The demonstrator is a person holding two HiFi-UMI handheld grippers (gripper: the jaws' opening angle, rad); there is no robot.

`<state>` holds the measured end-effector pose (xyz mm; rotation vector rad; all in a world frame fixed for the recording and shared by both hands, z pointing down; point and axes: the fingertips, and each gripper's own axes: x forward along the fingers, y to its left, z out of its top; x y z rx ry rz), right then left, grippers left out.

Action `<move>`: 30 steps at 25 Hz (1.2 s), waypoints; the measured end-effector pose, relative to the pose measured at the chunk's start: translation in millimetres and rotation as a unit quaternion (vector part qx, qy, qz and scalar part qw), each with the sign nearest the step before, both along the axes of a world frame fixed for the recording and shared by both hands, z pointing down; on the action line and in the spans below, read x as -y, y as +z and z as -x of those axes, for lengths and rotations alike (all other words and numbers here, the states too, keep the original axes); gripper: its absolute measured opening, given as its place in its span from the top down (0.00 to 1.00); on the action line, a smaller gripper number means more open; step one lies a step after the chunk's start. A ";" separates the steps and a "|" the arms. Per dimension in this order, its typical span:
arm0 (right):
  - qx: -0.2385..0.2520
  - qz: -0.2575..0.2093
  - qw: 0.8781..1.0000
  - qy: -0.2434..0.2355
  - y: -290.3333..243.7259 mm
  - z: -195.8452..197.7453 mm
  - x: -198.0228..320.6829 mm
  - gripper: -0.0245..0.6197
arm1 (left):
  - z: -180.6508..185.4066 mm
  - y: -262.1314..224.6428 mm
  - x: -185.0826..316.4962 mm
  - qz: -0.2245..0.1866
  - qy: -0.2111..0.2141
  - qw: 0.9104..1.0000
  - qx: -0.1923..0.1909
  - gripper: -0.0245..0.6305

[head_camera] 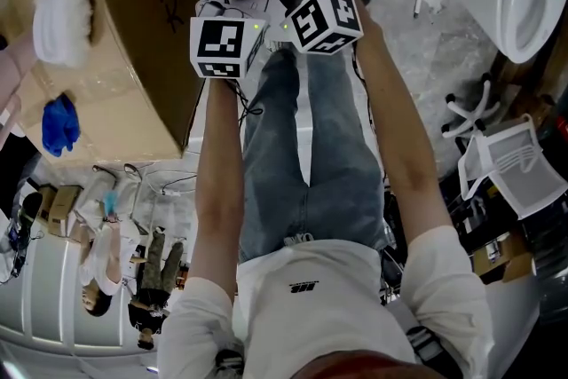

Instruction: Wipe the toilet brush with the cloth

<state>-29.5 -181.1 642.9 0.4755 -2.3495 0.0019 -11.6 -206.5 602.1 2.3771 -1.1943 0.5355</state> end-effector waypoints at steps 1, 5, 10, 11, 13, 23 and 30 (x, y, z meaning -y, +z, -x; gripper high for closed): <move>-0.001 0.000 1.000 0.000 0.5 0.6 0.0 0.85 | 0.7 0.3 -1.0 0.005 0.003 1.000 0.004 0.77; -0.001 0.001 1.000 0.001 1.0 0.6 0.4 0.85 | 1.6 -6.5 -3.4 0.012 0.005 1.000 0.009 0.77; -0.005 0.001 1.000 0.000 0.3 0.4 0.7 0.85 | 2.9 -37.7 2.8 -0.019 0.006 1.000 -0.002 0.77; -0.006 0.001 1.000 0.000 0.1 0.3 0.7 0.85 | 3.0 -45.6 3.8 -0.024 0.007 1.000 -0.004 0.77; -0.007 0.002 1.000 0.000 0.0 0.5 0.6 0.85 | 3.6 -61.5 6.0 -0.033 0.007 0.999 -0.008 0.77; -0.011 0.004 1.000 -0.003 0.8 1.5 0.5 0.85 | 7.8 -139.7 24.1 -0.081 -0.011 0.996 -0.044 0.76; -0.013 0.003 1.000 -0.002 1.1 2.2 0.5 0.85 | 9.9 -174.4 34.6 -0.107 -0.019 0.992 -0.064 0.71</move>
